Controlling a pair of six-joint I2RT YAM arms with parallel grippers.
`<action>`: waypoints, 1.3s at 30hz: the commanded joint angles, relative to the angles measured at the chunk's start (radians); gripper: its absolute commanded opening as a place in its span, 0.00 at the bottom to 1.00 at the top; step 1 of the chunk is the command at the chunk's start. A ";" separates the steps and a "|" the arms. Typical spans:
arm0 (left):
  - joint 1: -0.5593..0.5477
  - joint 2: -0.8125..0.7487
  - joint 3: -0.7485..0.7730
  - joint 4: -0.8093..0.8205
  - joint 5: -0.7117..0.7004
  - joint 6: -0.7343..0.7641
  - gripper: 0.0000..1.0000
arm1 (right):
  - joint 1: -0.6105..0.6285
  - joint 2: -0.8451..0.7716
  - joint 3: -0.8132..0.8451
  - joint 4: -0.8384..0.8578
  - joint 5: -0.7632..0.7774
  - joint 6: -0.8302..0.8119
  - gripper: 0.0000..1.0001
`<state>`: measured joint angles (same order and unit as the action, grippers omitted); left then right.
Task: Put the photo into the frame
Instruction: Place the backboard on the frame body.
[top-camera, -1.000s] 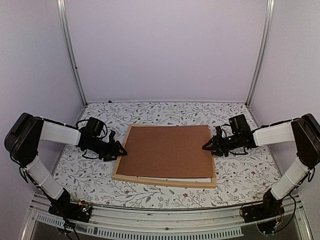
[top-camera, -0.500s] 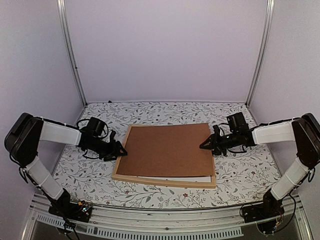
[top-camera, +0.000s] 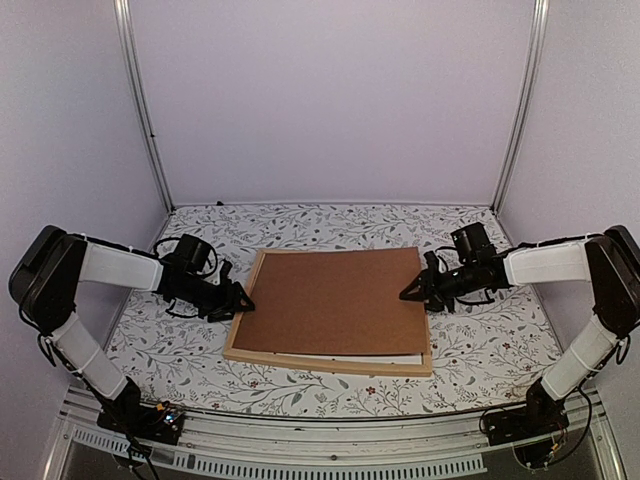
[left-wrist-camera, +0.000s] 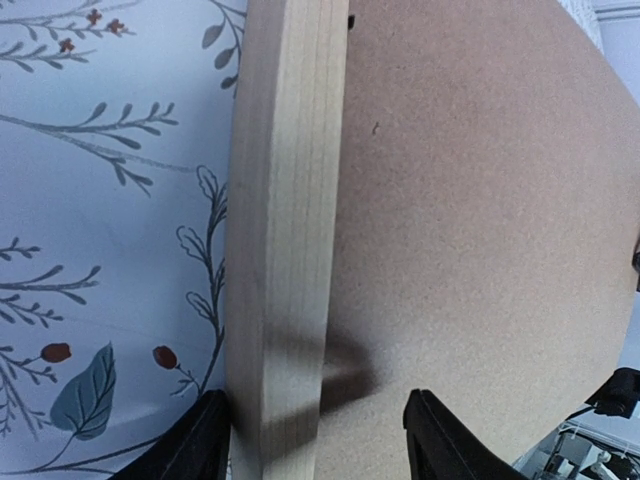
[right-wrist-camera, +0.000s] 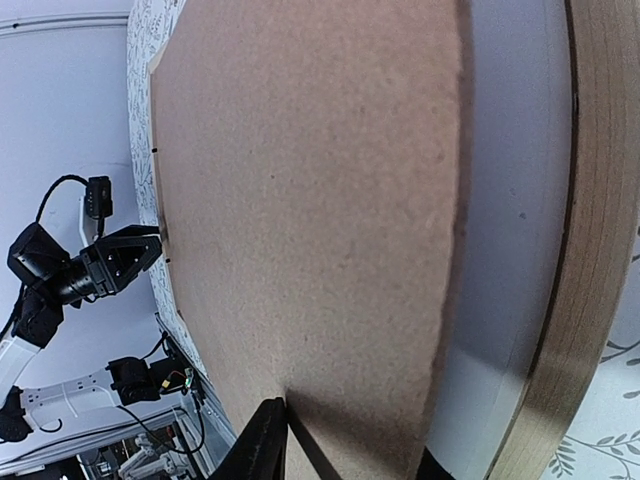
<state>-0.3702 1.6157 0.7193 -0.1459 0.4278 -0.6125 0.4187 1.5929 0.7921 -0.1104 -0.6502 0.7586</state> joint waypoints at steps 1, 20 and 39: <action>-0.017 -0.005 0.014 -0.012 -0.020 0.018 0.63 | 0.018 0.022 0.050 0.005 -0.026 -0.035 0.30; -0.022 -0.006 0.019 -0.015 -0.034 0.024 0.63 | 0.023 0.101 0.108 -0.050 0.019 -0.083 0.40; -0.027 -0.018 0.044 -0.061 -0.091 0.052 0.63 | 0.053 0.102 0.187 -0.203 0.148 -0.150 0.56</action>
<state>-0.3855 1.6142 0.7376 -0.1761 0.3660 -0.5858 0.4603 1.6981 0.9386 -0.2749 -0.5499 0.6430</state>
